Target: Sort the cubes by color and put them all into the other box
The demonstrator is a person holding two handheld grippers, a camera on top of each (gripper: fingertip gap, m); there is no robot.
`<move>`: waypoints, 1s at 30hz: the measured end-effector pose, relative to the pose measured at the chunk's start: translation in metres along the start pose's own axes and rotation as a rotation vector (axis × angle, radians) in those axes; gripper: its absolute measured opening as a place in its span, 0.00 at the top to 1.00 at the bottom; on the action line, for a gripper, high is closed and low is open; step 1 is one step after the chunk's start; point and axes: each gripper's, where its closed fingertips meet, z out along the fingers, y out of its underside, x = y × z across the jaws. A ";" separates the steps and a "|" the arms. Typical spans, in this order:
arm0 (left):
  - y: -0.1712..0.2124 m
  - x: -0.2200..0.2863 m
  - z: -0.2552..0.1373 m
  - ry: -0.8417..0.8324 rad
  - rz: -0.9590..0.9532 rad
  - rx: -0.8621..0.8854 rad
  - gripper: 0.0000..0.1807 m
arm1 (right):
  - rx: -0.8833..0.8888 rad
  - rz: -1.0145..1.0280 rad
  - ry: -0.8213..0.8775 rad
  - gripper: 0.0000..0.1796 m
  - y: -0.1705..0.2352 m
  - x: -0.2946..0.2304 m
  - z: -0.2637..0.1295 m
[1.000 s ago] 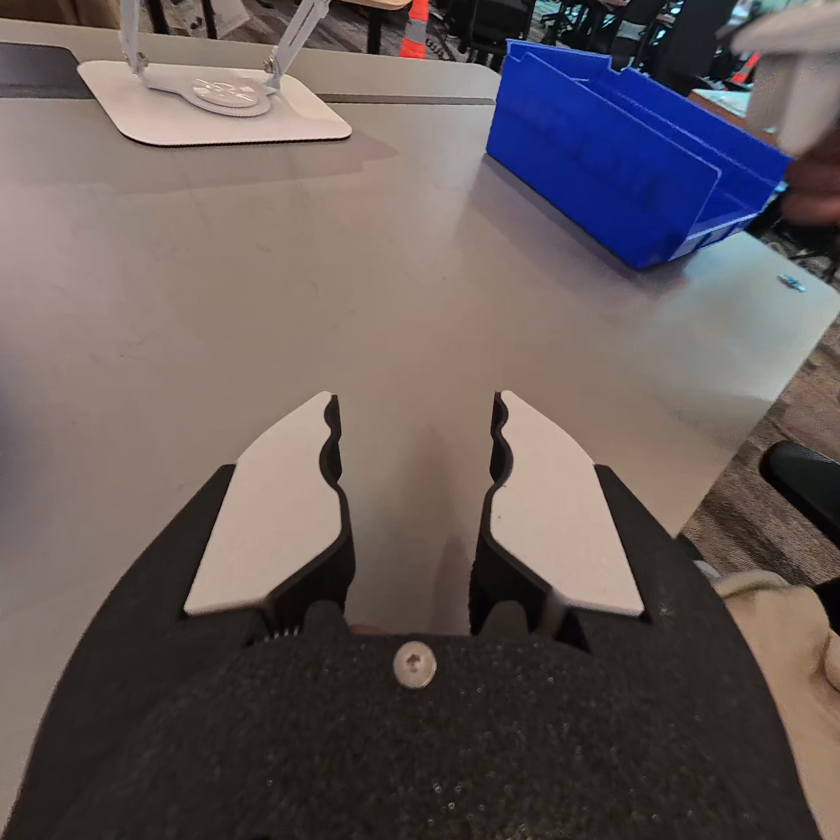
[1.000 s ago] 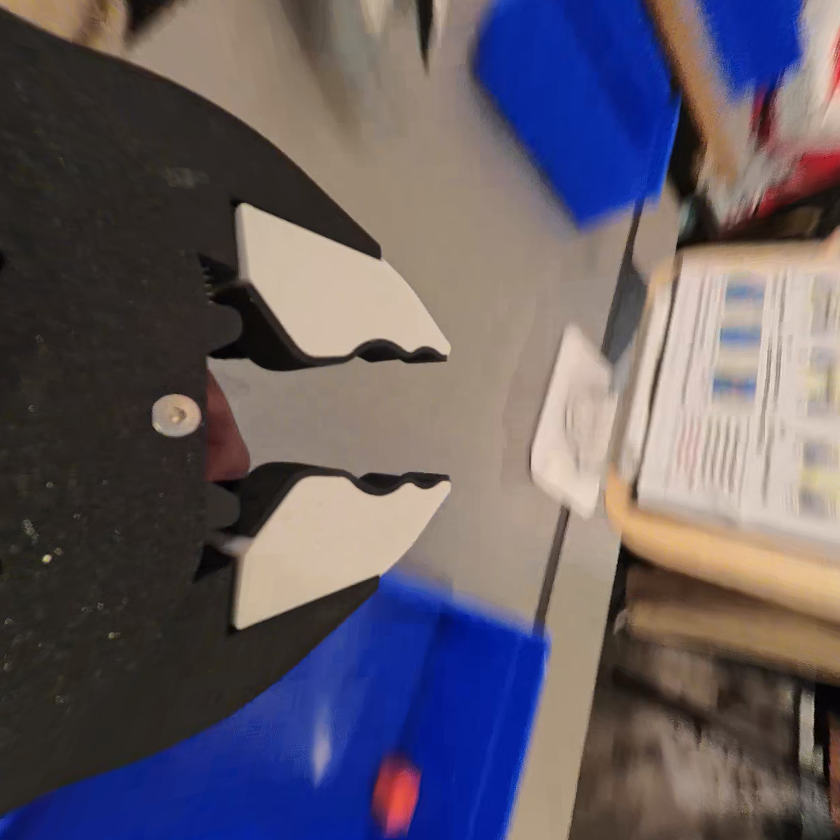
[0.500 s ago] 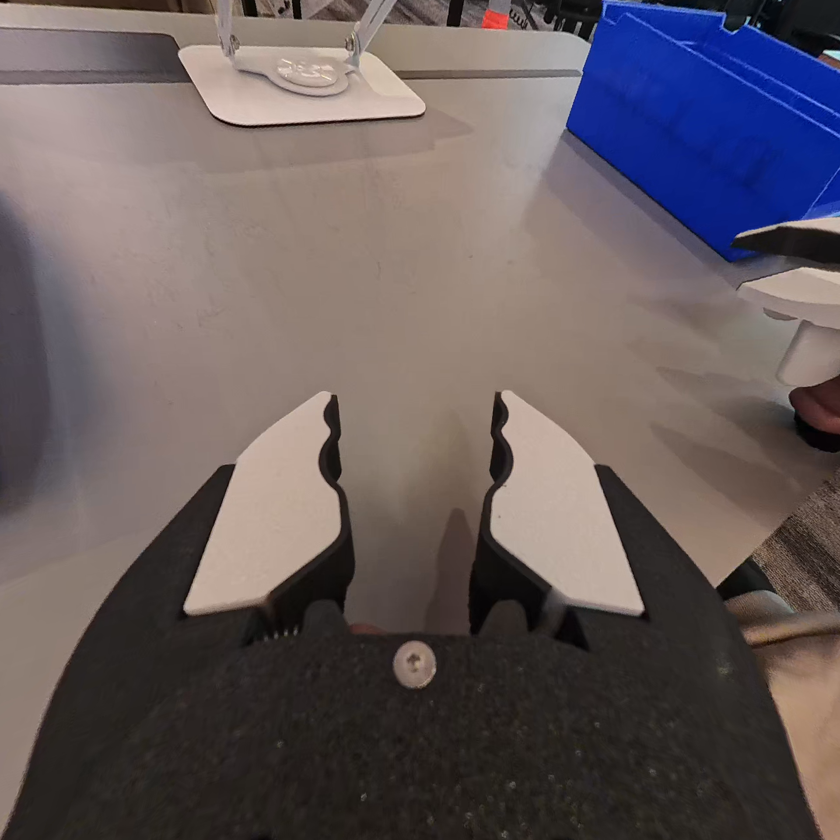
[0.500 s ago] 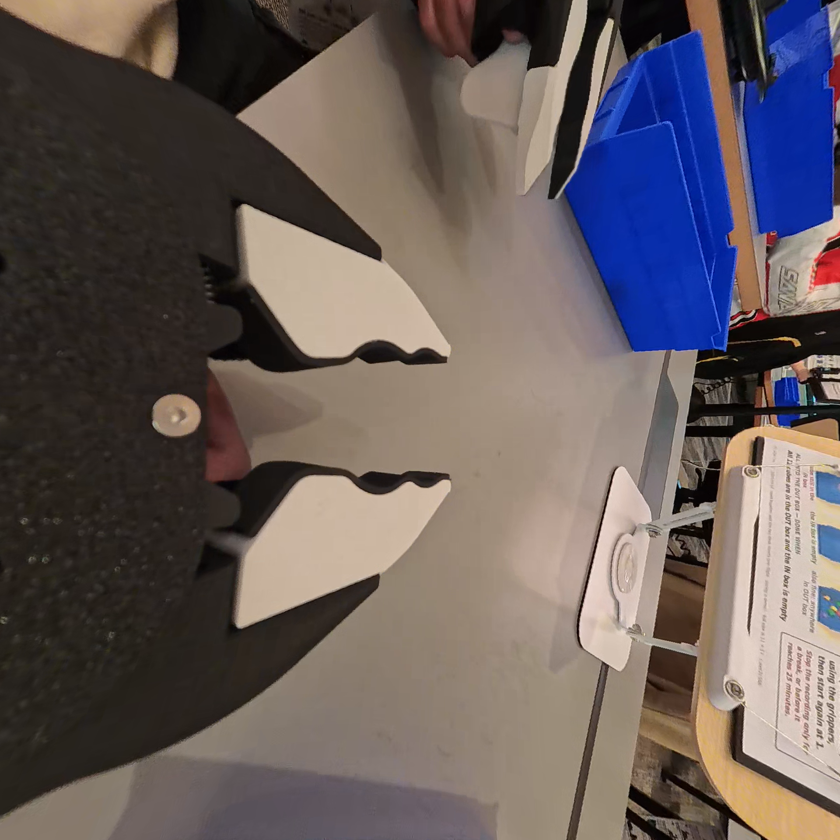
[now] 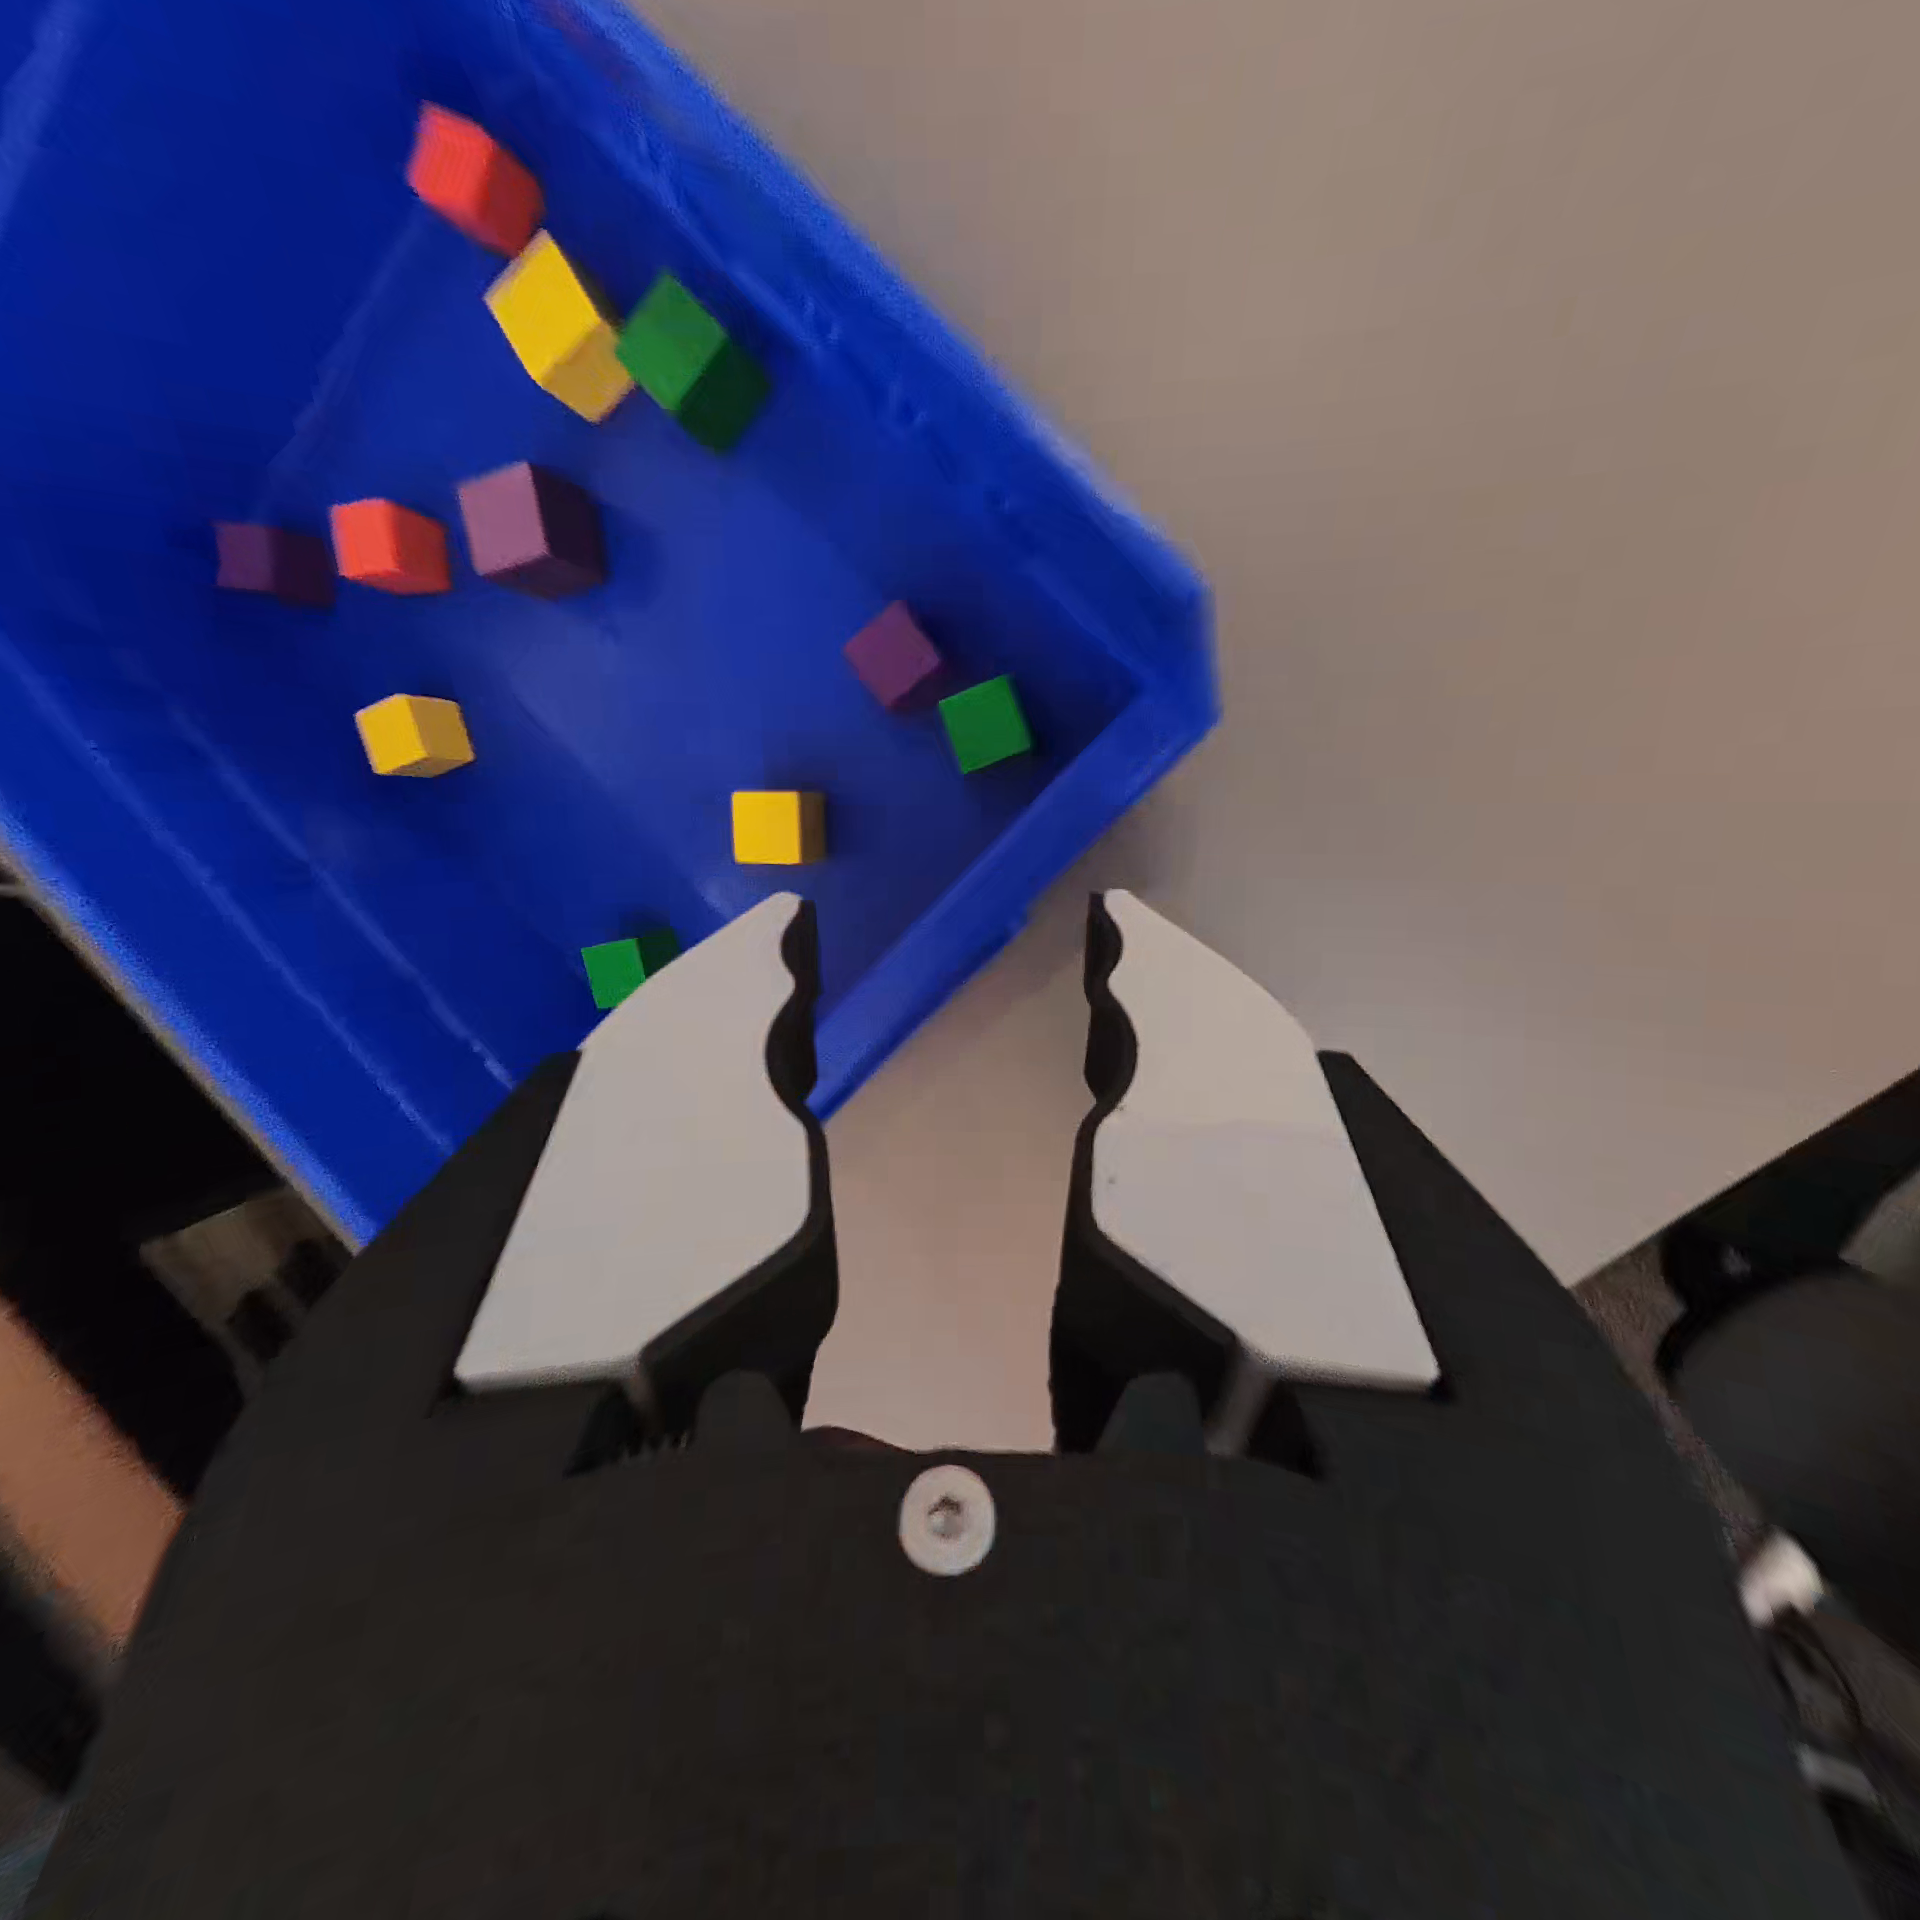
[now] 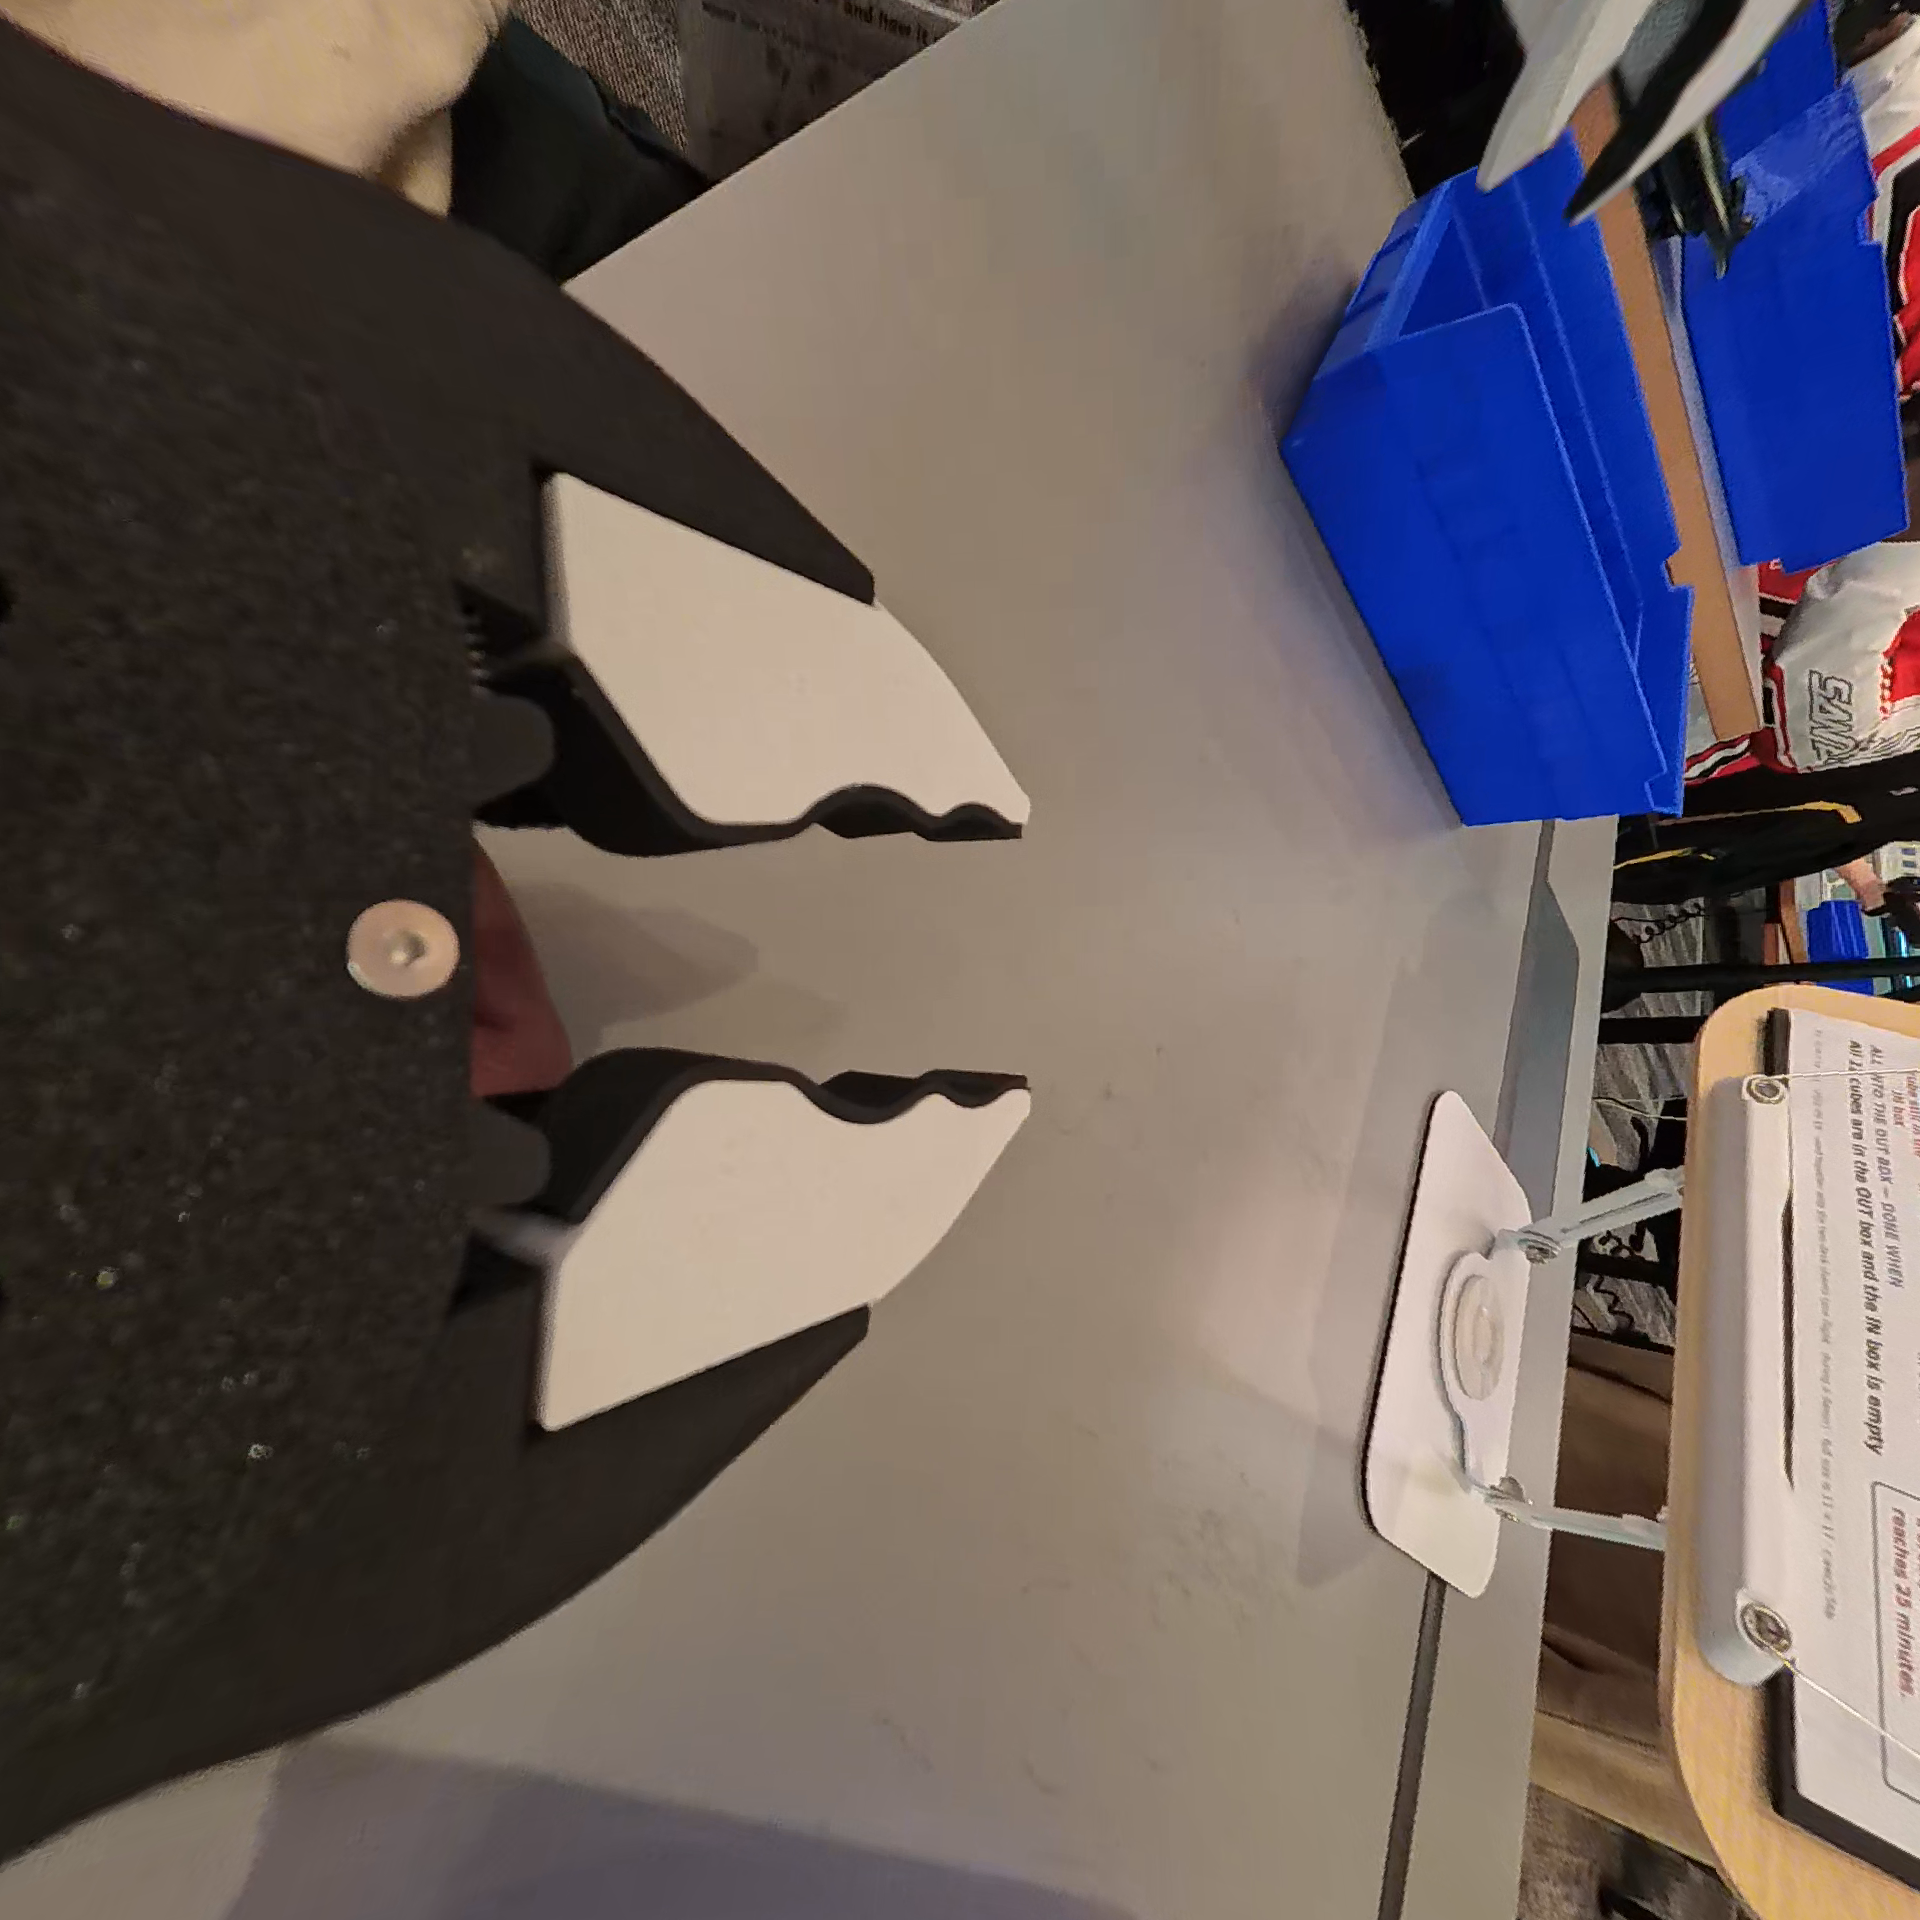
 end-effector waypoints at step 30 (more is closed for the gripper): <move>-0.106 0.029 -0.058 0.204 -0.247 0.814 0.88 | 0.060 -0.051 0.017 0.79 -0.015 0.013 -0.016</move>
